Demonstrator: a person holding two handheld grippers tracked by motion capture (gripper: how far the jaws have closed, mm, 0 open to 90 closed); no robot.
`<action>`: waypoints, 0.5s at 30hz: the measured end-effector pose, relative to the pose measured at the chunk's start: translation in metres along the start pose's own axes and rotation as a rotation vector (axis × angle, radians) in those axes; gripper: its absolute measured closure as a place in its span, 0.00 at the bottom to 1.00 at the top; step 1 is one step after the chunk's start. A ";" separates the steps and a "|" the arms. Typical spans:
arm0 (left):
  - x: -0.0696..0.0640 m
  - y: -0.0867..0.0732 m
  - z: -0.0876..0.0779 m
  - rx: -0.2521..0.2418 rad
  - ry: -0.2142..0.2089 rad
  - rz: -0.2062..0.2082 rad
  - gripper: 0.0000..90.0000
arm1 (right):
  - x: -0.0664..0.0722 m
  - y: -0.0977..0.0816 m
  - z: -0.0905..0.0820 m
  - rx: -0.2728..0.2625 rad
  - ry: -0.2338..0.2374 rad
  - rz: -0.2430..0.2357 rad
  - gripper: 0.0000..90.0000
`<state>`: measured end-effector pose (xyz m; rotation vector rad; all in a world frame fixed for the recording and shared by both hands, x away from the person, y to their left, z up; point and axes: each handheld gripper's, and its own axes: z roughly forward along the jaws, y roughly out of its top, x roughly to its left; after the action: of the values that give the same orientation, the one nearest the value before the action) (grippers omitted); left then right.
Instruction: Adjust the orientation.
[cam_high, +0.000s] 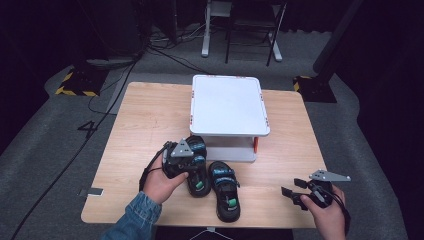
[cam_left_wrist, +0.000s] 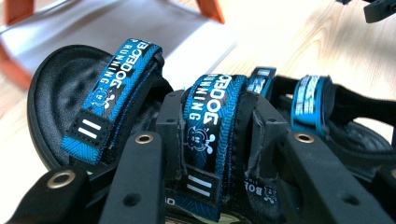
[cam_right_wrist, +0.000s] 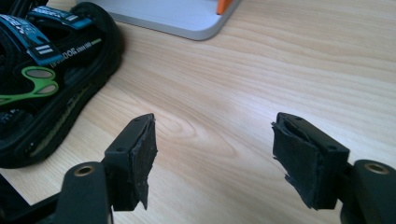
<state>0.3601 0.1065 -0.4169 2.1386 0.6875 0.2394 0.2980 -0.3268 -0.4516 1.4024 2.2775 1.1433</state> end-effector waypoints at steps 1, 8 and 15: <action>0.001 0.003 0.003 -0.006 -0.003 0.008 0.71 | -0.001 -0.002 -0.002 -0.001 -0.007 0.011 0.34; 0.007 0.012 0.022 0.005 0.030 0.058 0.68 | -0.007 -0.016 -0.015 -0.009 -0.037 0.036 0.34; 0.021 0.011 0.040 -0.028 0.085 0.069 0.65 | -0.008 -0.025 -0.023 -0.009 -0.060 0.052 0.34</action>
<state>0.3979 0.0861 -0.4341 2.1374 0.6555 0.3768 0.2728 -0.3510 -0.4558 1.4809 2.2049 1.1099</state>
